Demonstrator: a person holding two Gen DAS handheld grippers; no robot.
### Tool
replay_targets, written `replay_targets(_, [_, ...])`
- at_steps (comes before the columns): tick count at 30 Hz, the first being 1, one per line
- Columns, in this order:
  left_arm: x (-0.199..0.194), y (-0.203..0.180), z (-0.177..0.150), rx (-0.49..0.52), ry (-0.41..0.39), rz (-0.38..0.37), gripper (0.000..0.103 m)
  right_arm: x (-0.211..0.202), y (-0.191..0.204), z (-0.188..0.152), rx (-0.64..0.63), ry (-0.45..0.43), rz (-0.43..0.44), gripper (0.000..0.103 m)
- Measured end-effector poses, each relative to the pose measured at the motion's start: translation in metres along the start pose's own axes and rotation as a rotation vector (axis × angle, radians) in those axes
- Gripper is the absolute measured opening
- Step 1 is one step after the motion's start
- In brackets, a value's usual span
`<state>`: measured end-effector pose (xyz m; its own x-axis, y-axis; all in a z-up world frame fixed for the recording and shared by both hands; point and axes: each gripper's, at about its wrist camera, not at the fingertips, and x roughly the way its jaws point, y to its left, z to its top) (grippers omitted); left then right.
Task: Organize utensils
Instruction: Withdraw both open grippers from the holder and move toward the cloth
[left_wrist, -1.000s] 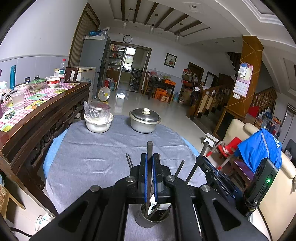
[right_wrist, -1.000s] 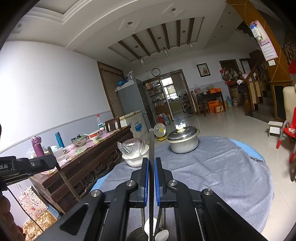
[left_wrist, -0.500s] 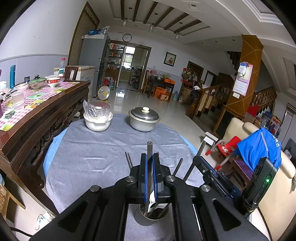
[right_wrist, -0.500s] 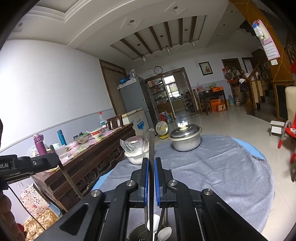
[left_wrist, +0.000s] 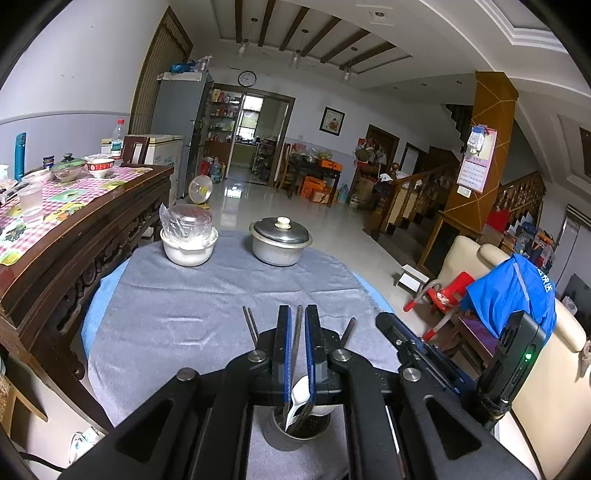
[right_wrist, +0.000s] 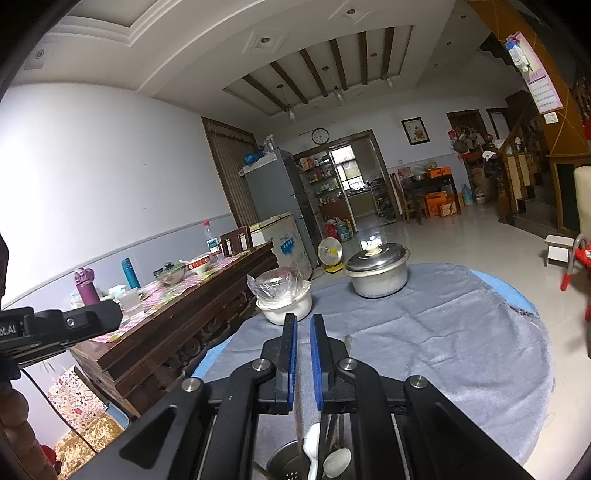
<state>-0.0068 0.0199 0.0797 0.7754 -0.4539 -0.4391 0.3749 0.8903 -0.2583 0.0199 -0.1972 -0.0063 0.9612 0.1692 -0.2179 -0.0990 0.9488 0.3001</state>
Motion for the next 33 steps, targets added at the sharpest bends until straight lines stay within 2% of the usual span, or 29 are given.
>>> replay_targets(11, [0.003, 0.007, -0.001, -0.026, 0.011, 0.023, 0.012, -0.001, -0.024, 0.005, 0.070, -0.008, -0.050, 0.009])
replay_targets(12, [0.005, 0.007, -0.001, -0.027, 0.014, 0.027, 0.015, -0.001, -0.025, 0.006, 0.072, -0.007, -0.054, 0.009])
replay_targets(16, [0.009, 0.011, -0.002, -0.038, 0.019, 0.055, 0.036, -0.001, -0.031, 0.006, 0.077, -0.004, -0.068, 0.009])
replay_targets(21, [0.016, 0.023, -0.004, -0.070, 0.034, 0.097, 0.051, -0.001, -0.039, 0.007, 0.097, 0.004, -0.085, 0.009])
replay_targets(29, [0.032, 0.051, -0.010, -0.126, 0.090, 0.179, 0.055, 0.003, -0.058, 0.007, 0.125, 0.019, -0.128, 0.009])
replay_targets(33, [0.040, 0.062, -0.015, -0.151, 0.119, 0.195, 0.055, 0.008, -0.068, 0.005, 0.142, 0.036, -0.145, 0.009])
